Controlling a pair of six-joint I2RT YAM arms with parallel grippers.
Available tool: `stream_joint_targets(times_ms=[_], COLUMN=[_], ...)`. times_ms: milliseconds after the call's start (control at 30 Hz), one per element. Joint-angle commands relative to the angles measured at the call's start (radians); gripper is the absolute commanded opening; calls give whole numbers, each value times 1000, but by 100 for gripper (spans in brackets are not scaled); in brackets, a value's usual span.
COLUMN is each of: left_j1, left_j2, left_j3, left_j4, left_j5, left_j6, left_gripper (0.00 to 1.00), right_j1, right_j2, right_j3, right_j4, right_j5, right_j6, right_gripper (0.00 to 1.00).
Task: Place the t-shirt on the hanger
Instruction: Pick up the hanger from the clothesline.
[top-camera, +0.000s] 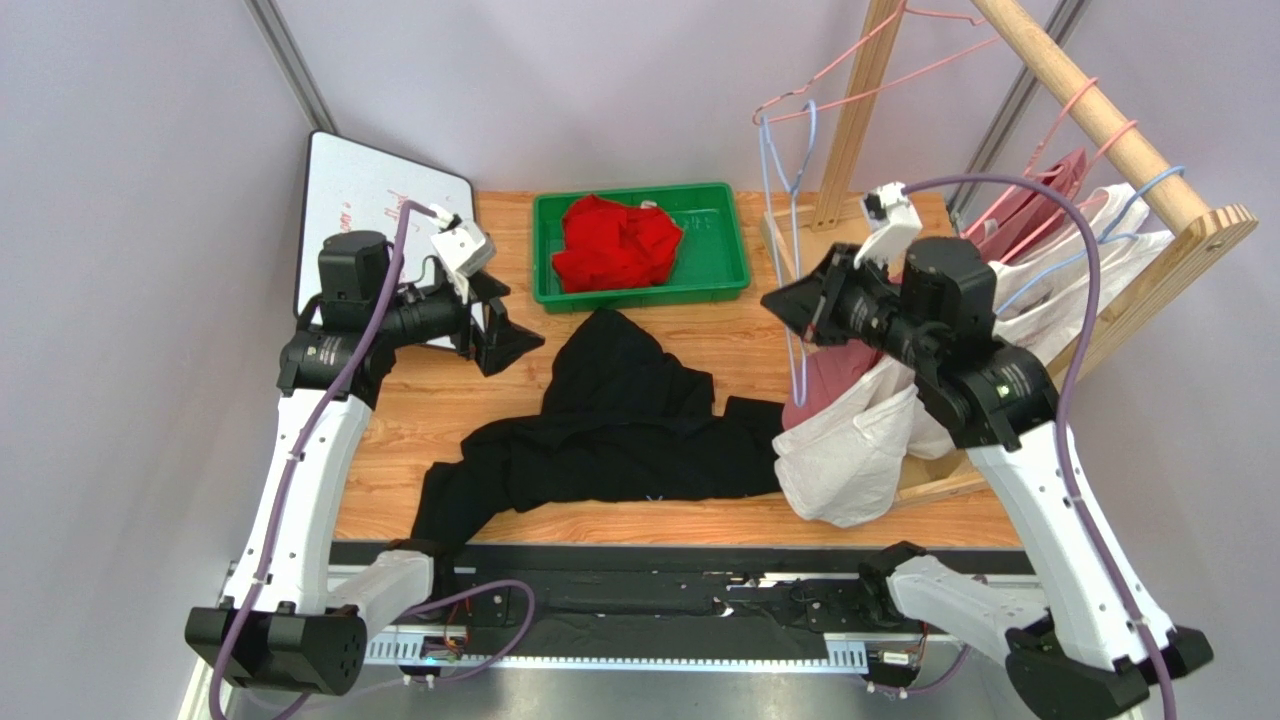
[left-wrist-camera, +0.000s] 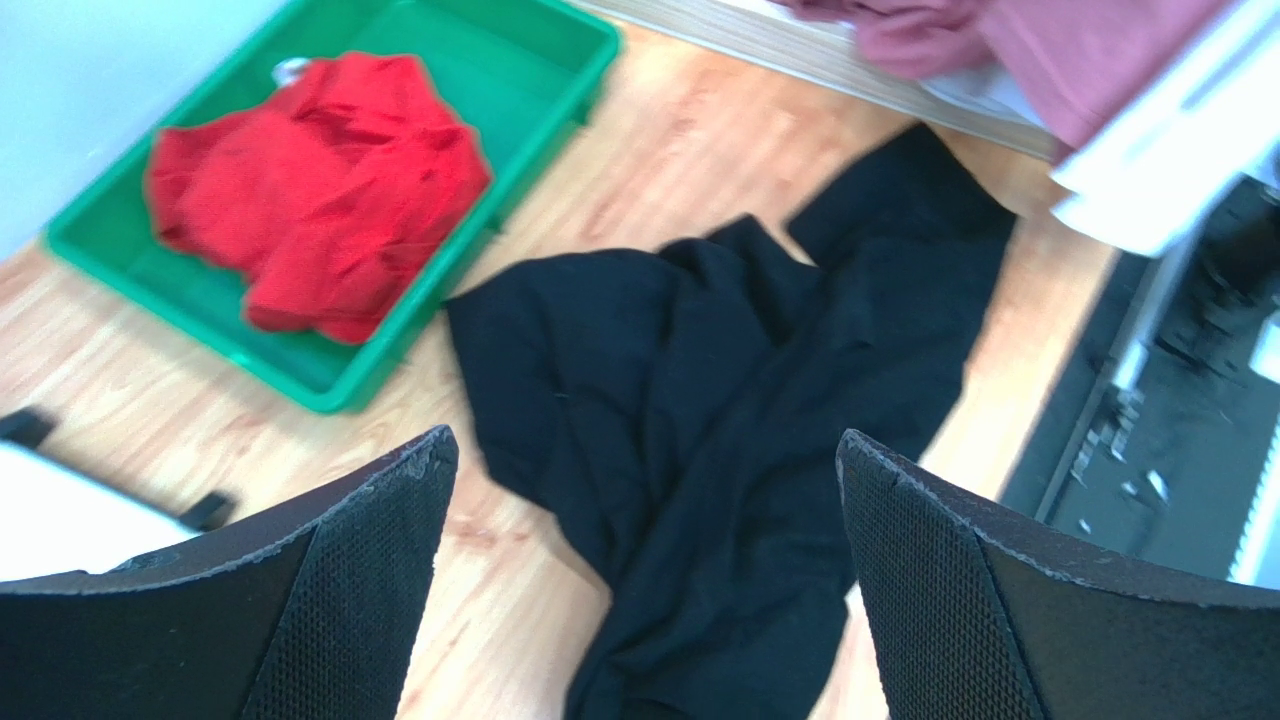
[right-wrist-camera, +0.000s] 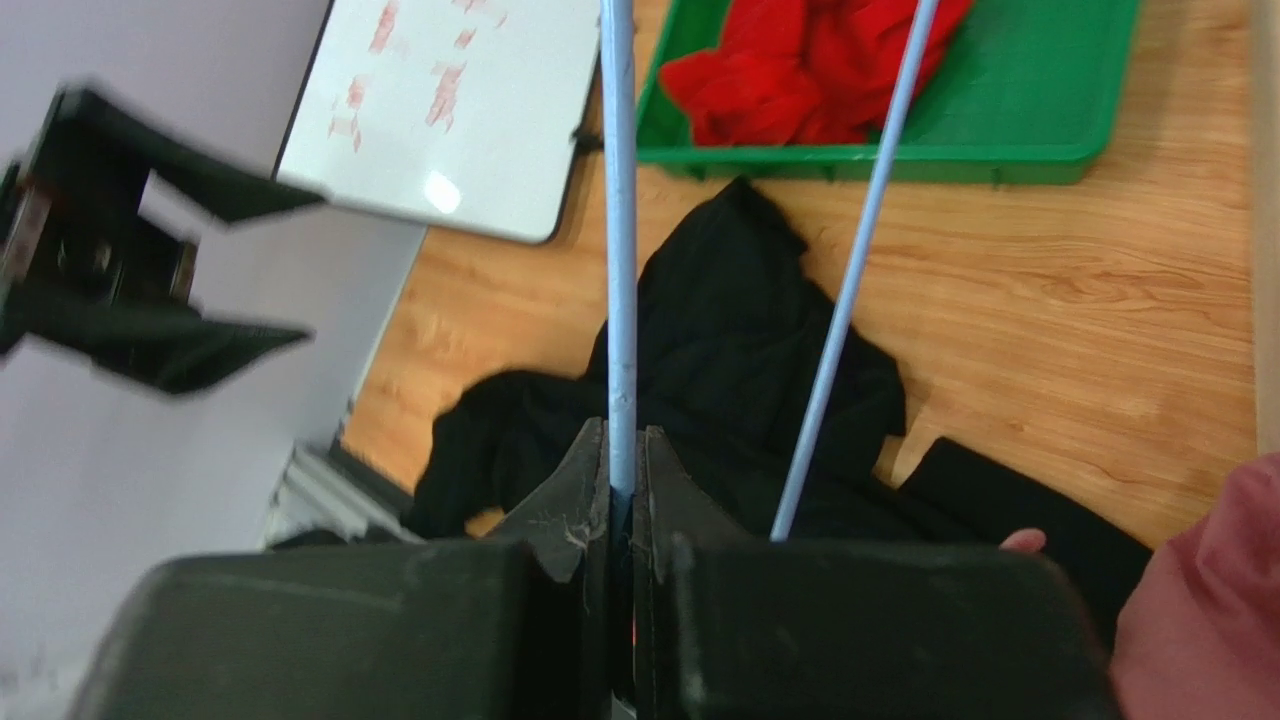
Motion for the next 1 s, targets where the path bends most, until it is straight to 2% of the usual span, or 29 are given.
stream_joint_targets(times_ms=[0,33,67,133,167,300,500,633,667,733,767,833,867,900,933,967], left_j1=[-6,-6,-6,-7,-7,-20,-139,-277,-297,-346,-356,-359,-359,-359,-359,-359], left_j2=[-44,-49,-58,-69,-80,-97,-100,-132,-136,-130,-124,-118,-112,-107,-106,-101], left_j3=[-31,-35,-41,-46,-49,-58,-94,-170,-189,-200,-204,-201,-195,-192,-190,-190], left_j4=[10,10,8,-1,-21,-39,-183,-208,-207,-201,-187,-179,-168,-164,-153,-132], left_j5=[140,145,149,151,157,155,166,107,91,39,27,11,1,-7,-38,-50], left_j6=[121,179,207,278,367,497,736,779,783,776,766,729,708,686,659,599], left_gripper=[99,98,98,97,96,95,91,90,87,78,62,46,22,10,0,0], right_j1=[0,0,3,33,47,153,228,230,230,231,231,231,230,230,228,228], right_j2=[-55,-41,-23,57,89,244,335,356,361,379,384,393,396,396,396,393], right_j3=[-86,-87,-87,-46,-26,96,193,218,228,242,250,268,271,278,281,282], right_j4=[-79,-99,-120,-206,-241,-490,-559,-568,-576,-605,-617,-631,-619,-604,-579,-519], right_j5=[-355,-534,-616,-710,-738,-783,-784,-796,-800,-810,-809,-780,-764,-717,-688,-656], right_j6=[-207,-323,-374,-492,-566,-822,-1011,-1068,-1082,-1124,-1141,-1161,-1163,-1157,-1114,-1088], right_gripper=[0,0,0,0,0,0,0,0,0,0,0,0,0,0,12,24])
